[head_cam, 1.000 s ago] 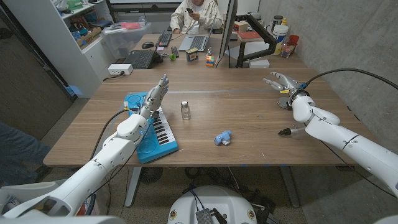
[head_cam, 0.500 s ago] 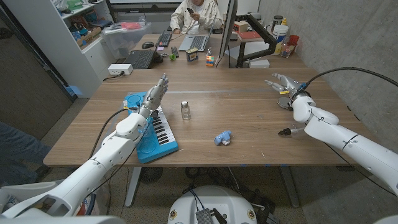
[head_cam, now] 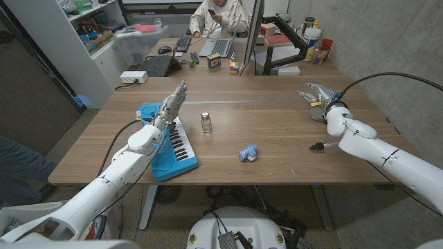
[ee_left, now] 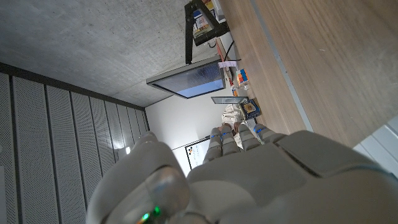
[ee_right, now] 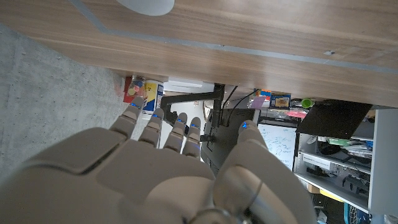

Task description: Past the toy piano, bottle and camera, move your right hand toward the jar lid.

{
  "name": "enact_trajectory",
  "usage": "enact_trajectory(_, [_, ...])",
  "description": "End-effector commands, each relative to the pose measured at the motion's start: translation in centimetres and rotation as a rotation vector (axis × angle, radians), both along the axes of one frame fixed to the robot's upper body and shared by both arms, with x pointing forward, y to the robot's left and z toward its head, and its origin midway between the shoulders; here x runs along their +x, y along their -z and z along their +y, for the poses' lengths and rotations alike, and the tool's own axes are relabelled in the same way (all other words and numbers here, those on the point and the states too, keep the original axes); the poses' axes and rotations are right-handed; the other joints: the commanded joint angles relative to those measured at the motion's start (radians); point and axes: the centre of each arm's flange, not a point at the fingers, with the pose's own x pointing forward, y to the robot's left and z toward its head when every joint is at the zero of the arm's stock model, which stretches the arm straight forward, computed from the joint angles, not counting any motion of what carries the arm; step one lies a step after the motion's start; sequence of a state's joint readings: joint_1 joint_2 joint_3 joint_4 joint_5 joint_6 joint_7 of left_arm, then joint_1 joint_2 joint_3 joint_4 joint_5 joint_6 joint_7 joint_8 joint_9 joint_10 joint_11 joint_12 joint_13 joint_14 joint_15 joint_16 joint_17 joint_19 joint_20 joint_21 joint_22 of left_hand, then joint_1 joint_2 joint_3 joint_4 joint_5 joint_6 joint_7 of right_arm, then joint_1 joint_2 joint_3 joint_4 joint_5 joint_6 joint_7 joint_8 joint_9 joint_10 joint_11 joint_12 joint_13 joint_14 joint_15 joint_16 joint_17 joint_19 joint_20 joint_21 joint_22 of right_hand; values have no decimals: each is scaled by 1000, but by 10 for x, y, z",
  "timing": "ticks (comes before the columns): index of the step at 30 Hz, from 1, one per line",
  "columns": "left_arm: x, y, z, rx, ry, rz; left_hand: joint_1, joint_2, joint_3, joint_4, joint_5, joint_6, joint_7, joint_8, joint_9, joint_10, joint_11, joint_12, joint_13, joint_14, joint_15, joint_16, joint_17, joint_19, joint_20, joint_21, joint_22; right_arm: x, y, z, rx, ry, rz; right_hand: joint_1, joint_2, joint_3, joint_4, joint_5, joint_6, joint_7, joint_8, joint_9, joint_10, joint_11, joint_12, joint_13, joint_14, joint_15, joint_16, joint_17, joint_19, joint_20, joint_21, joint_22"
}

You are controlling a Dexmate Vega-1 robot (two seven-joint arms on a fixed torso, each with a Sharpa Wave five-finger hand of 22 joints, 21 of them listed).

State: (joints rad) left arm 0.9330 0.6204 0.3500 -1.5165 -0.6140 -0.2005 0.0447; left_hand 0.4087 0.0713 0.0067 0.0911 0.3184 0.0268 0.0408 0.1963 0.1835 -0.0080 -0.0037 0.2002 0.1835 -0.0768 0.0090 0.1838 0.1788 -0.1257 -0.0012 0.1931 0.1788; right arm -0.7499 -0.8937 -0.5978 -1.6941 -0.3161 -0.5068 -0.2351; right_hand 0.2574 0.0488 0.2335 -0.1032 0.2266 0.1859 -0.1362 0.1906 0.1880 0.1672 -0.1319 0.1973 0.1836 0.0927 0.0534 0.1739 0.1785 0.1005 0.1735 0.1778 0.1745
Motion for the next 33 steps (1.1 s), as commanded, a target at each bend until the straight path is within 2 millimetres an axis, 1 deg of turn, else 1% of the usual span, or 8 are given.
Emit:
enact_trajectory(1, [-3, -2, -3, 6, 0, -10, 11, 5, -4, 3, 5, 5, 2, 2, 3, -4, -8, 2, 6, -4, 0, 5, 6, 1, 7, 9, 5, -2, 3, -2, -47, 46, 16, 4, 5, -2, -4, 5, 1, -7, 1, 2, 0, -1, 3, 4, -3, -2, 6, 2, -4, 9, 5, 5])
enact_trajectory(12, [-3, -1, -4, 10, -7, -8, 12, 6, -6, 2, 5, 2, 0, 1, 3, -3, -11, 3, 6, -1, -2, 6, 6, 0, 6, 10, 5, 4, 5, -2, -64, 71, 35, 3, 2, -4, -5, 4, 3, -14, 2, 2, -3, 1, 3, 4, -3, 3, 8, 2, -8, 17, 7, 6])
enact_trajectory(21, [-1, -3, -2, 17, -14, -2, 13, 7, -7, 2, 5, 1, -1, 1, 3, 1, -13, 4, 6, 1, -4, 6, 6, 0, 7, 10, 5, 12, 8, -2, -47, 86, 55, 3, -3, -7, -7, 3, -25, -20, -7, 2, -14, 7, 0, 4, -6, 8, 8, 2, -12, 23, 9, 6])
enact_trajectory(28, [2, -5, -2, 24, -18, 2, 14, 8, -8, 2, 5, -3, -4, -1, 3, 2, -12, 5, 6, 5, -4, 8, 6, 0, 7, 10, 5, 17, 11, -6, -31, 105, 78, 4, -6, -8, -9, 2, -32, -18, -7, 2, -25, 11, -2, 4, -8, 16, 8, 2, -17, 28, 8, 6])
enact_trajectory(33, [4, -6, -3, 24, -15, 7, 15, 8, -9, 2, 4, -7, -7, -2, 3, 5, -14, 5, 6, 11, -3, 10, 6, 1, 14, 10, 5, 21, 14, -9, -24, 119, 103, 3, -8, -10, -9, 1, -33, -16, -6, 2, -25, 18, -1, 4, -8, 17, 9, 2, -18, 31, 9, 6])
